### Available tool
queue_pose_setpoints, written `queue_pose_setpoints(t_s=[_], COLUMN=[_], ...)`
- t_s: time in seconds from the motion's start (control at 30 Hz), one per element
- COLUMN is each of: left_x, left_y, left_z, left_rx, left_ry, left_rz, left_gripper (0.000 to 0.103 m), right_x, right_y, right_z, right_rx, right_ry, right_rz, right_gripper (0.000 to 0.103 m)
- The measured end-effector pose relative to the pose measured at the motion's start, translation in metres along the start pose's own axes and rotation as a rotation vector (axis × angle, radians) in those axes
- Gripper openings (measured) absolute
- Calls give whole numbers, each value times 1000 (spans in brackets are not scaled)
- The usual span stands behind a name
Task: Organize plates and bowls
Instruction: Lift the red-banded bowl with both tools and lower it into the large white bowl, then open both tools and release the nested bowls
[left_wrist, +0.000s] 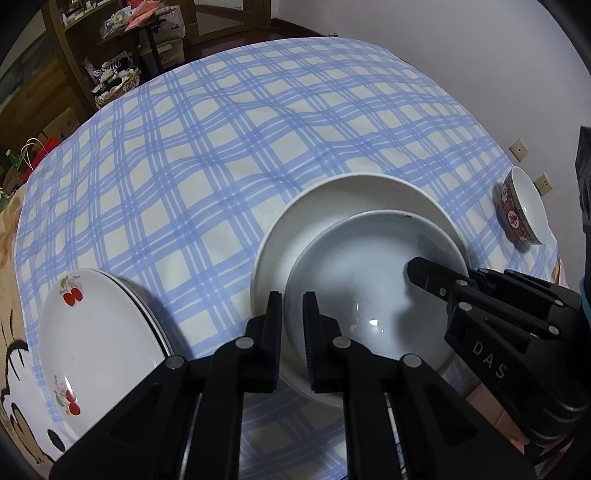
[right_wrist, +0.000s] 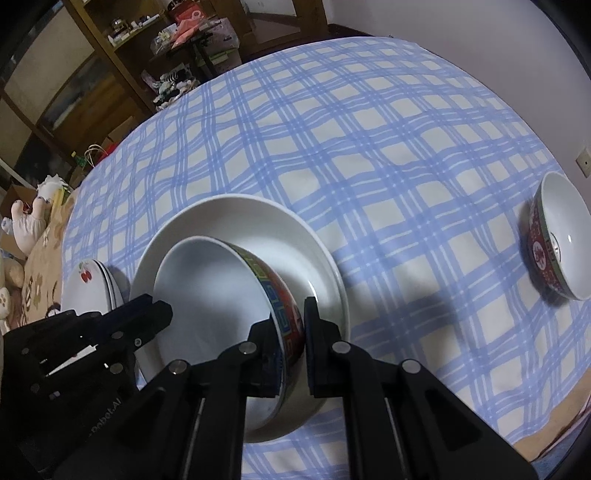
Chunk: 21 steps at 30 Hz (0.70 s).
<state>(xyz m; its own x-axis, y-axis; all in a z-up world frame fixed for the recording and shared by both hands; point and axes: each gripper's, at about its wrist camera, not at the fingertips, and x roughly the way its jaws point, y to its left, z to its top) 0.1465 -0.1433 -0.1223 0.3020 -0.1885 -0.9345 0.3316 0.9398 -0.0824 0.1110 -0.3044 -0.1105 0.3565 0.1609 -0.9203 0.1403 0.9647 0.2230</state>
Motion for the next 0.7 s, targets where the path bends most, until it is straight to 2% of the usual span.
queue_pose_setpoints(t_s=[0.43,0.7], left_x=[-3,-10], left_y=[7,6], left_z=[-2,-5], left_rx=[-25,-15], left_ry=[-5,-22], left_rz=[-31,-24], left_gripper=[12,13], right_x=[-1,-9], right_y=[-1,-4], right_z=[1,-1], right_rx=[-11,-9], right_ry=[14,13], right_rz=[13,37], right_gripper=[12,12])
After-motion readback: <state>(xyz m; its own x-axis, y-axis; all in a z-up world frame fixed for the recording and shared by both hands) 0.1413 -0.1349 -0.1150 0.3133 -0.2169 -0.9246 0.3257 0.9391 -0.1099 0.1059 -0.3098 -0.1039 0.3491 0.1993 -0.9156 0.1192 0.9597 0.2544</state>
